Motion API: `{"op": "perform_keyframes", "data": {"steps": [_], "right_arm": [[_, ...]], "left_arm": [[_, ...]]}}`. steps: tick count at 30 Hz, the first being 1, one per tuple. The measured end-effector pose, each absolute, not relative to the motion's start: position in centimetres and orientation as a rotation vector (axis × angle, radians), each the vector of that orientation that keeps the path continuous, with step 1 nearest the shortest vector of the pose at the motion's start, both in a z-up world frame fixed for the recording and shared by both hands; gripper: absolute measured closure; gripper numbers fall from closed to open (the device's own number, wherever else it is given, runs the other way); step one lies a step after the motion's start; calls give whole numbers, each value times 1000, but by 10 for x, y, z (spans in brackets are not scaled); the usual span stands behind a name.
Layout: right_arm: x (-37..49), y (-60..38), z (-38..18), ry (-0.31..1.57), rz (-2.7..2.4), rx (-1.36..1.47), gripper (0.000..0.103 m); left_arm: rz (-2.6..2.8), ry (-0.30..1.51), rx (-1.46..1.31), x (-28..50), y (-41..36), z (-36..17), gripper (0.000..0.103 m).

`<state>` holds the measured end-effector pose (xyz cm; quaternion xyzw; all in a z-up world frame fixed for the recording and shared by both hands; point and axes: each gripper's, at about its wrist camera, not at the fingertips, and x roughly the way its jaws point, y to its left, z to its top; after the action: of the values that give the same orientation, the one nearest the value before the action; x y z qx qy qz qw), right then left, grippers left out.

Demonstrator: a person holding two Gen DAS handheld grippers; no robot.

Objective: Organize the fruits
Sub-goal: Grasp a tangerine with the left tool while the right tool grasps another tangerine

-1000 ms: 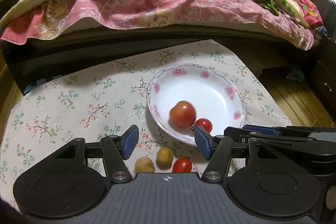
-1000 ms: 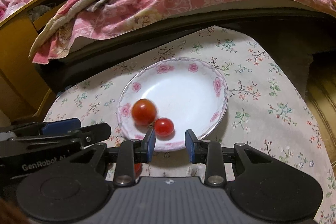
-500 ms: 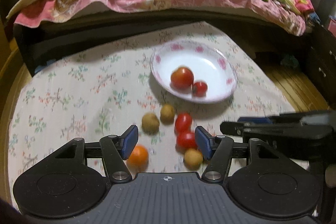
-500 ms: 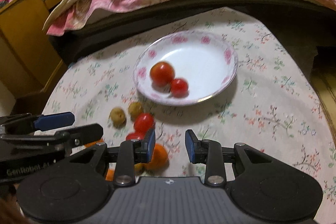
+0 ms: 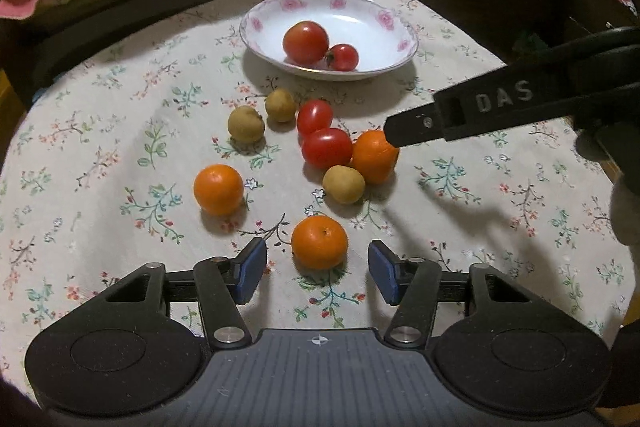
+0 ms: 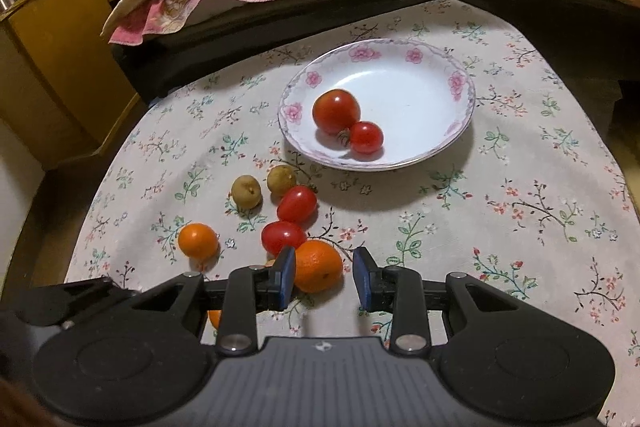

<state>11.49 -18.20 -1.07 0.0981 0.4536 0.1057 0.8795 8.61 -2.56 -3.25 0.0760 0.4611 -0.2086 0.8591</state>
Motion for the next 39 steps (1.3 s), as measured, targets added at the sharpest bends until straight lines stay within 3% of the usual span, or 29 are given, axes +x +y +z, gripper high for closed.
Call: {"op": "perform_keyframes", "data": {"steps": [6, 10, 16, 28, 39], "right_arm": [[121, -186, -16, 963, 232, 205, 68], [122, -189, -17, 968, 234, 208, 68], [124, -189, -22, 994, 263, 177, 68], [125, -154, -39, 965, 432, -157, 66], [134, -146, -46, 979, 390, -176, 65]], "left_arm": [[-431, 960, 176, 90, -32, -41, 47], [-437, 953, 190, 89, -35, -40, 62], [-444, 955, 179, 85, -28, -33, 62], [-463, 990, 148, 79, -7, -37, 62], [-475, 987, 150, 80, -7, -37, 62]]}}
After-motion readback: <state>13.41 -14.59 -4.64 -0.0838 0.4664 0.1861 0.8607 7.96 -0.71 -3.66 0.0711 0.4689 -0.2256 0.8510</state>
